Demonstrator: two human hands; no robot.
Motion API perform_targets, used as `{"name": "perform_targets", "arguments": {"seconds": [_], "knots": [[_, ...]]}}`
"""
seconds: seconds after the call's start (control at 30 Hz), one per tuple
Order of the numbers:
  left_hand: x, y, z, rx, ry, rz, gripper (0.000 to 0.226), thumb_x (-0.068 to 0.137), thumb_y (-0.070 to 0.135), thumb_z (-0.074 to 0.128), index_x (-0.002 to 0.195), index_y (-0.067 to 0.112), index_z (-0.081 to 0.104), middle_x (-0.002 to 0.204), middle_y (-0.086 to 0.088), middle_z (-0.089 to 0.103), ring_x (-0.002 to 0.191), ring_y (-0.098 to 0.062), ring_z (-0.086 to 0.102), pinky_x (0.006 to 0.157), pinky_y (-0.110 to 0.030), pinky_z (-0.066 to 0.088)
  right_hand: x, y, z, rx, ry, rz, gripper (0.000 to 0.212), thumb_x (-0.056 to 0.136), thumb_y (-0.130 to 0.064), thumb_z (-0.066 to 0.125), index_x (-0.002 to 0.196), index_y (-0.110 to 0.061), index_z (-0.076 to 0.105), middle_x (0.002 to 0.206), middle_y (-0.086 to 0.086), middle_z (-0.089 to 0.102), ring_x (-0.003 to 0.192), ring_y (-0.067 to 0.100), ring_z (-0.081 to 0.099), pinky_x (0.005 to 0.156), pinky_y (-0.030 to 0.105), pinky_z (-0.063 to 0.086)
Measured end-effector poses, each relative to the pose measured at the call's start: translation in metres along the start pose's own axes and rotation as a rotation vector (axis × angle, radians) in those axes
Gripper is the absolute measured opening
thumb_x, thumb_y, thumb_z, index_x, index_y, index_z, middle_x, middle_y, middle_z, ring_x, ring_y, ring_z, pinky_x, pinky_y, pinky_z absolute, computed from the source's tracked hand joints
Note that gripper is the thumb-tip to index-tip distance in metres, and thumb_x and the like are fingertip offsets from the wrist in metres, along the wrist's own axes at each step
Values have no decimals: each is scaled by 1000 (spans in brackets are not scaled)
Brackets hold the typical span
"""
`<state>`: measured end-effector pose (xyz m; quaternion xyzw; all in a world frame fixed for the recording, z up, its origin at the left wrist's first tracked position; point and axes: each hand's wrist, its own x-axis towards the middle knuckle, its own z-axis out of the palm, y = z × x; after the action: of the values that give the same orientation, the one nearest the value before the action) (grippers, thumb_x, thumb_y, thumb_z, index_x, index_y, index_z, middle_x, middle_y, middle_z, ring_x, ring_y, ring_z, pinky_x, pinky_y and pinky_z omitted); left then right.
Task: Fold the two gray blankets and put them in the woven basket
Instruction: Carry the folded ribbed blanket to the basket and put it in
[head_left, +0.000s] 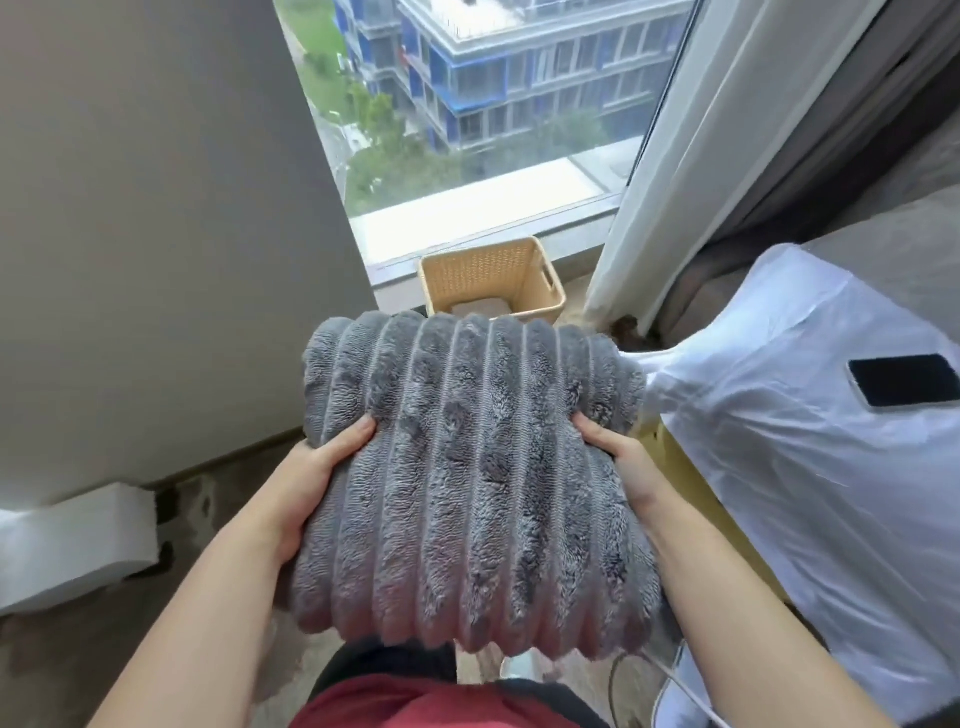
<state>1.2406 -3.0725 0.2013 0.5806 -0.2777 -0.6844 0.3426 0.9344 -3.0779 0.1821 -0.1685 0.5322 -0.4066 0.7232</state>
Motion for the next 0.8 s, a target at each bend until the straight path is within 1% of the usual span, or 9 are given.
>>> {"name": "perform_targets", "arguments": {"seconds": [0.07, 0.17, 0.3, 0.4, 0.5, 0.6, 0.67, 0.7, 0.8], "knots": [[41, 19, -1, -1, 10, -28, 61, 56, 49, 82, 109, 22, 71, 106, -13, 72, 95, -31, 70, 88, -43, 52, 37, -20, 6, -19, 4, -1, 20, 81, -23, 60, 83, -17, 78, 80, 1, 76, 67, 13, 72, 53, 20, 55], [117, 54, 6, 35, -22, -54, 62, 58, 48, 82, 112, 20, 70, 107, -14, 72, 97, -32, 70, 93, -46, 50, 93, -56, 8, -40, 40, -21, 34, 91, -19, 52, 71, -22, 80, 77, -4, 75, 66, 8, 72, 54, 16, 54], [220, 111, 26, 41, -118, -73, 59, 62, 45, 80, 114, 19, 69, 109, -15, 71, 97, -32, 69, 92, -46, 51, 155, -114, 10, -114, 223, -97, 20, 95, -17, 48, 105, -23, 64, 95, -12, 71, 76, -3, 66, 80, 16, 49], [276, 149, 44, 46, -201, -87, 58, 65, 44, 79, 116, 20, 68, 108, -14, 72, 97, -33, 69, 92, -48, 52, 183, -157, 14, -112, 278, -179, 25, 98, -10, 40, 117, -24, 48, 72, -21, 68, 56, -14, 62, 53, 4, 46], [324, 184, 58, 89, -250, -116, 56, 63, 47, 81, 113, 23, 69, 108, -14, 72, 97, -34, 69, 92, -48, 51, 209, -194, 15, -121, 311, -183, 25, 98, -11, 40, 117, -26, 46, 66, -26, 67, 54, -17, 60, 47, 0, 42], [368, 207, 70, 108, -311, -164, 61, 58, 52, 84, 111, 25, 70, 109, -12, 72, 97, -33, 69, 89, -47, 52, 244, -220, 5, -176, 375, -153, 20, 96, -20, 46, 112, -31, 52, 76, -33, 64, 66, -23, 58, 61, -5, 40], [397, 220, 78, 102, -319, -183, 61, 57, 53, 85, 110, 26, 71, 110, -12, 72, 98, -33, 69, 89, -47, 52, 273, -238, -2, -201, 394, -124, 17, 93, -28, 50, 106, -38, 57, 91, -31, 58, 82, -18, 55, 85, 4, 35], [411, 227, 81, 97, -311, -187, 61, 57, 53, 85, 110, 26, 71, 110, -12, 71, 99, -33, 69, 91, -48, 52, 290, -246, -7, -209, 388, -106, 15, 92, -31, 51, 100, -39, 60, 94, -30, 57, 82, -17, 55, 89, 10, 33], [453, 246, 87, 76, -252, -191, 61, 57, 52, 85, 110, 24, 71, 111, -12, 71, 100, -33, 69, 91, -47, 51, 348, -276, -12, -159, 309, -46, 9, 88, -35, 57, 88, -38, 66, 89, -28, 65, 74, -14, 61, 78, 12, 42]]}}
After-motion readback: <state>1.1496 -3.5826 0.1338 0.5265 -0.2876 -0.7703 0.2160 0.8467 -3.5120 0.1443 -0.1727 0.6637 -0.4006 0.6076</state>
